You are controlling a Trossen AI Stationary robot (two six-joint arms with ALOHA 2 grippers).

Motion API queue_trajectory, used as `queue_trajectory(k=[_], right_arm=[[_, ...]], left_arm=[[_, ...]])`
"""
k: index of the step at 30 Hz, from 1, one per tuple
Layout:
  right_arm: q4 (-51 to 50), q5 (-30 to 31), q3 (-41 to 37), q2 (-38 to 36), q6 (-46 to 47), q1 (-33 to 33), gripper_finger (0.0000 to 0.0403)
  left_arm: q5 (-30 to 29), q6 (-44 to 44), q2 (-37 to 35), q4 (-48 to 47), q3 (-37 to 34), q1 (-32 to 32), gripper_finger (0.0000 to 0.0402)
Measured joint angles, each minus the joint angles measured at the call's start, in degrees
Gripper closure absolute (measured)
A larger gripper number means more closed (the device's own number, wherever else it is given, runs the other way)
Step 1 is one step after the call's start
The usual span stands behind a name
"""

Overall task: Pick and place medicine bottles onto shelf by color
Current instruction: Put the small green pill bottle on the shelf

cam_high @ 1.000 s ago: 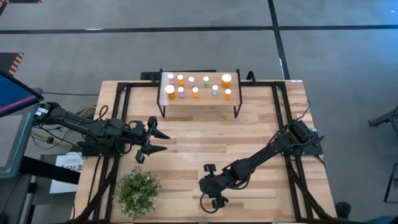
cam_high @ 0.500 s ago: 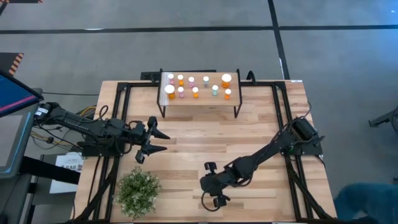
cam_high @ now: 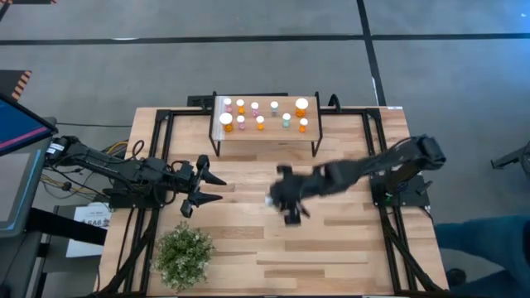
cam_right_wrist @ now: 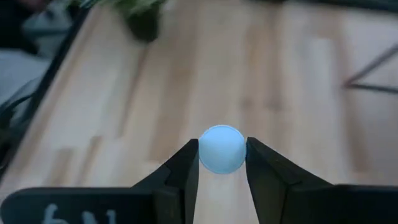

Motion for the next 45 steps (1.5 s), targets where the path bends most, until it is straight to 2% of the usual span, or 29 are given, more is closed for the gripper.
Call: queue_trajectory(k=[6, 8, 12, 17, 19, 30, 45], right_arm=[[-0.03, -0.1, 0.01, -5.46, -4.62, -12.97, 0.0269], [0.07, -1.81, 0.01, -6.16, -5.34, -17.57, 0.0269], [-0.8, -5.7, 1.16, -5.86, -5.95, -25.06, 0.0269], [-2.47, -8.77, 4.03, -3.45, -6.94, -30.78, 0.0269], [-2.07, -9.92, 6.11, -1.81, -7.23, -32.16, 0.0269], [-13.66, -10.04, 16.1, 7.67, -9.11, -35.52, 0.0269], [-15.61, -9.94, 17.23, 9.07, -7.99, -39.97, 0.0269]], left_arm=[[-0.26, 0.01, 0.0, 0.02, 0.0, 0.0, 0.0205], [-0.26, 0.05, 0.0, 0.02, 0.0, 0.0, 0.0205], [-0.28, 0.12, 0.0, 0.02, 0.0, 0.0, 0.0205], [-0.41, 0.47, 0.0, 0.02, 0.0, 0.0, 0.0205], [-0.46, 0.58, 0.02, -0.2, 0.0, 0.0, 0.0205], [-0.73, 0.63, 0.03, -0.49, 0.0, 0.0, 0.0205], [-0.87, 0.65, 0.04, -0.98, 0.0, 0.0, 0.0205]])
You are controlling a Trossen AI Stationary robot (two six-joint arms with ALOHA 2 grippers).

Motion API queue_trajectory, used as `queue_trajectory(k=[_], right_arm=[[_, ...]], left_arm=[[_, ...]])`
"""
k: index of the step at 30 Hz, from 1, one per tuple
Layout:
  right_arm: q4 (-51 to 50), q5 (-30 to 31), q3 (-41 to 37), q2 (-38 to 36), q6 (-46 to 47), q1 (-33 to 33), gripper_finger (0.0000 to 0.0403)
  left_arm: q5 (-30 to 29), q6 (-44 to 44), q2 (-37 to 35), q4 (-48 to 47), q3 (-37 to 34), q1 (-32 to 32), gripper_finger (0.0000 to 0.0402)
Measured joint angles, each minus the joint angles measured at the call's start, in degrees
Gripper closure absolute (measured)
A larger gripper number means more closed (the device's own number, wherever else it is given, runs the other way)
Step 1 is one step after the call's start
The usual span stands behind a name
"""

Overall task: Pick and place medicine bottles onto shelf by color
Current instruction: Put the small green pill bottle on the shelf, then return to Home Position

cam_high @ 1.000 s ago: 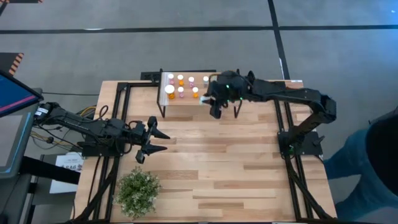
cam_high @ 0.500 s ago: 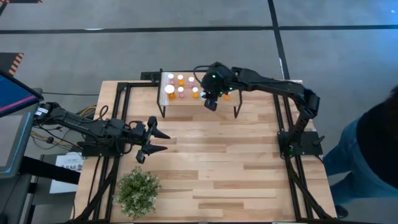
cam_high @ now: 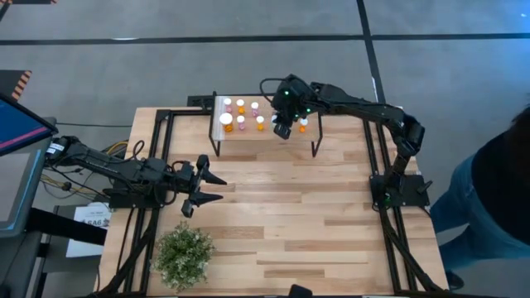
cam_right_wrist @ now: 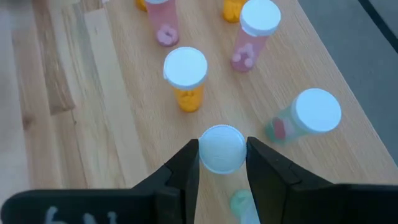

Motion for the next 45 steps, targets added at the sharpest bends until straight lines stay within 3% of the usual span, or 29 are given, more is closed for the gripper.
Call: queue_trajectory(k=[5, 17, 28, 33, 38, 45], right_arm=[[-0.02, -0.02, 0.0, 0.01, -0.13, 0.02, 0.0257], [-0.29, -0.02, -0.07, -0.03, 1.69, 0.26, 0.0168], [-1.58, -0.07, -0.09, -7.27, 3.26, 1.08, 0.0163], [0.07, -4.74, -0.54, -13.86, 3.23, 5.16, 0.0163], [6.66, -4.54, -7.14, -21.41, 2.31, 11.49, 0.0164], [18.37, 1.07, -25.27, -33.34, 3.91, 18.45, 0.0179]], left_arm=[[-0.02, 0.0, 0.0, 0.01, 0.0, 0.0, 0.0205], [-0.02, 0.0, 0.0, 0.02, 0.0, -0.01, 0.0205], [-0.13, 0.0, -0.02, -0.04, 0.0, -0.02, 0.0205], [-0.18, 0.39, -3.86, -3.36, 0.41, -0.02, 0.0205], [-0.95, 3.17, -11.33, -8.25, 1.18, -0.02, 0.0205], [-1.6, 5.54, -20.97, -16.27, 1.18, -0.01, 0.0207]])
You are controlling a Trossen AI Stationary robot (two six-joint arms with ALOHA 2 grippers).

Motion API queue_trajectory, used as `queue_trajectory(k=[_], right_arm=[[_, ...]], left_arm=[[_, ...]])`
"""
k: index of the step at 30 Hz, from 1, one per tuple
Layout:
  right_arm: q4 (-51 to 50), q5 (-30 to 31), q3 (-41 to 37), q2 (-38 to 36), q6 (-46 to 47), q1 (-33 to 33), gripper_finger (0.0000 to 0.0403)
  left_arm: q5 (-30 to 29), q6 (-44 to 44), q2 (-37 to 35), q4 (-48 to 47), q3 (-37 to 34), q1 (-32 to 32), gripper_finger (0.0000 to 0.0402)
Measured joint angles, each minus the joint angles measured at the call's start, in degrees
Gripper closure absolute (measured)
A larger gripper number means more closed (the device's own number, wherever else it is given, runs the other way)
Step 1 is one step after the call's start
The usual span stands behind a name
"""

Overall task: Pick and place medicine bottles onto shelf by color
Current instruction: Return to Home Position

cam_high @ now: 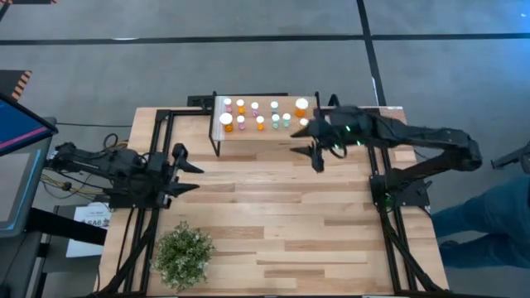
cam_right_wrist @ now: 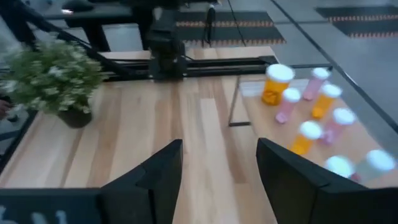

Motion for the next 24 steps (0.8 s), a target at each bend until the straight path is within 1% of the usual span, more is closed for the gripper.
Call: queue_trajectory(k=[3, 7, 13, 19, 24], right_arm=[[6.43, 1.03, -8.34, -4.95, 0.69, 2.77, 0.0185], [14.76, 4.08, -18.11, -10.72, 1.55, 5.95, 0.0189], [26.84, 6.97, -31.3, -18.02, 1.91, 9.08, 0.0194], [38.87, 7.08, -42.03, -22.72, 1.89, 11.24, 0.0199], [48.27, 7.06, -49.73, -23.83, 1.84, 13.06, 0.0214]], left_arm=[[-1.67, 1.14, -3.0, -2.57, 0.0, -0.01, 0.0215], [-2.36, 2.24, -4.96, -5.57, -0.29, -0.01, 0.023], [-2.58, 3.57, -8.27, -6.79, -3.93, 0.01, 0.0261], [-2.98, 3.09, -14.9, -5.7, -8.67, 0.01, 0.0295], [-3.21, 2.35, -20.15, -4.26, -13.34, -0.01, 0.0323]])
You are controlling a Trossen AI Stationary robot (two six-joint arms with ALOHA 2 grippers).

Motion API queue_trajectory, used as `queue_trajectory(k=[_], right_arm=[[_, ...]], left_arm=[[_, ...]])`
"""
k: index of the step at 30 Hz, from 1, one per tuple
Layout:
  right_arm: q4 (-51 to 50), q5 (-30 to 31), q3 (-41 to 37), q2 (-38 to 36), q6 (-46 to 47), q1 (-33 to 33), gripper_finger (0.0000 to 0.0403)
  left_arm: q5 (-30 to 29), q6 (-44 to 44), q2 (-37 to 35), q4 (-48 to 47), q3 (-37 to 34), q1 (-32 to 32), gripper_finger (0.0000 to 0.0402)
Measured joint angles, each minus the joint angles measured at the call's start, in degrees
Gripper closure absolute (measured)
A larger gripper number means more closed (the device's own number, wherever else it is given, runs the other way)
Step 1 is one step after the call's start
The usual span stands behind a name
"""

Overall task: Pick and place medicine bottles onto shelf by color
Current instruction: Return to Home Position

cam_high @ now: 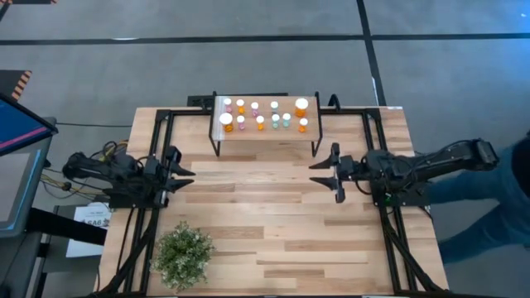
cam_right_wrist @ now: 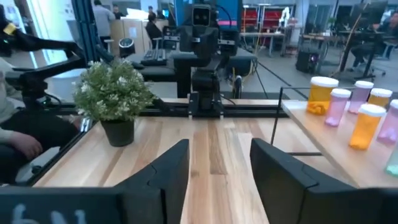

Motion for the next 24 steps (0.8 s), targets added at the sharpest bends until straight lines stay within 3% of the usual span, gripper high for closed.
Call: queue_trajectory(k=[9, 14, 20, 24], right_arm=[[10.65, 0.0, -8.85, -0.04, 0.1, 2.27, 0.0279], [15.85, -0.03, -13.74, -0.04, 0.71, 3.53, 0.0331], [23.95, -0.01, -20.35, -0.02, 1.36, 3.41, 0.0392], [23.3, -0.02, -20.6, 0.13, 1.8, 3.4, 0.039]], left_arm=[[0.27, -0.42, -2.55, 1.18, -5.43, 0.02, 0.0372], [3.4, -0.73, -2.74, 1.45, -8.12, 0.02, 0.0397], [4.3, -0.99, -2.74, 2.57, -11.87, 0.02, 0.0401], [4.87, -1.59, -2.61, 2.87, -12.16, 0.02, 0.0401]])
